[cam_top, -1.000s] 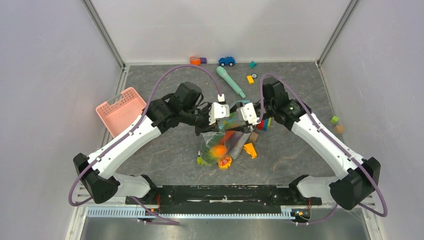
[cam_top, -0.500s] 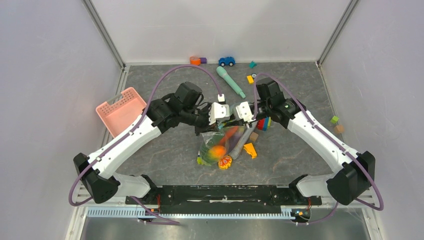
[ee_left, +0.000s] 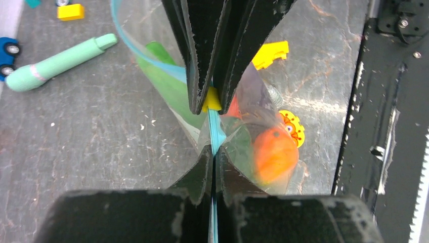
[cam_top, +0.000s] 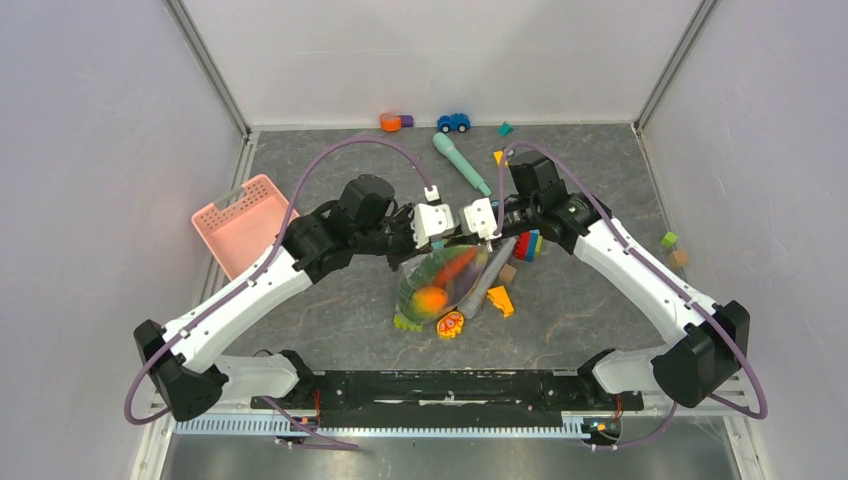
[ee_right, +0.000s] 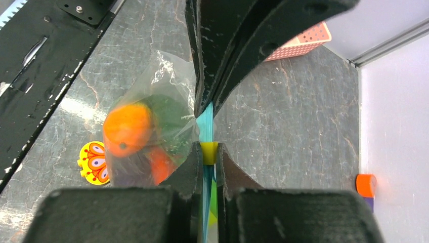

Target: Place the food in the zip-top bag and seal the zipper

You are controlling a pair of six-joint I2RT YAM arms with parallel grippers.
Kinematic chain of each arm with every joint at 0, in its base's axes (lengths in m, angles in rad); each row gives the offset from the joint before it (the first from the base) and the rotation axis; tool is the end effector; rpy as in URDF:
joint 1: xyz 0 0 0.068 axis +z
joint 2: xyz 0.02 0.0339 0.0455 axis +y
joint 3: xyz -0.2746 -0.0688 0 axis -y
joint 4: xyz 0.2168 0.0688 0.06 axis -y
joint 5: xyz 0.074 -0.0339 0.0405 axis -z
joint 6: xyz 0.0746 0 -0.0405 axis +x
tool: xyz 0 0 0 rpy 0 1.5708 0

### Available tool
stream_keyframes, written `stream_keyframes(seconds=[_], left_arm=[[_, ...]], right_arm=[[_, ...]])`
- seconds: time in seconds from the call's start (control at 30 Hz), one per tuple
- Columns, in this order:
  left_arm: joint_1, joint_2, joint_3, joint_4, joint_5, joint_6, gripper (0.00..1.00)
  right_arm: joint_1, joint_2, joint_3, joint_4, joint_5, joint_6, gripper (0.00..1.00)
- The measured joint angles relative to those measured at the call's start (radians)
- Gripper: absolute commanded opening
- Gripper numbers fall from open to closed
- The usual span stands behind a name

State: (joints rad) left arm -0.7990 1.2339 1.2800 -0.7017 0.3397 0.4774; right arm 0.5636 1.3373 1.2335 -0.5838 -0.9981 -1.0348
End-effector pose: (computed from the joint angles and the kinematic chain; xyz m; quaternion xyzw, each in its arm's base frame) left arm 0.1617 -0.2018 0.3546 0.5867 0.6657 -0.2194 0.4055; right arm 0.1920 0.1955 0.3452 -0.7116 0.4069 0.3331 0.4659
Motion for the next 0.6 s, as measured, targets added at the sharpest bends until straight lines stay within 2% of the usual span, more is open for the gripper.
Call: stream_keyframes(seconds=[0.23,0.6], left_arm=[[-0.008,-0.075,-0.068,0.134,-0.113,-0.073,0.02],[-0.011,-0.089,-0.093,0.219,-0.337,-0.167,0.02]], right_arm=[[-0.055,0.008,0.037,0.0,0.002,0.024,0.01],[-0.165,0.028,0.08,-0.029,0.053,0.029,0.02]])
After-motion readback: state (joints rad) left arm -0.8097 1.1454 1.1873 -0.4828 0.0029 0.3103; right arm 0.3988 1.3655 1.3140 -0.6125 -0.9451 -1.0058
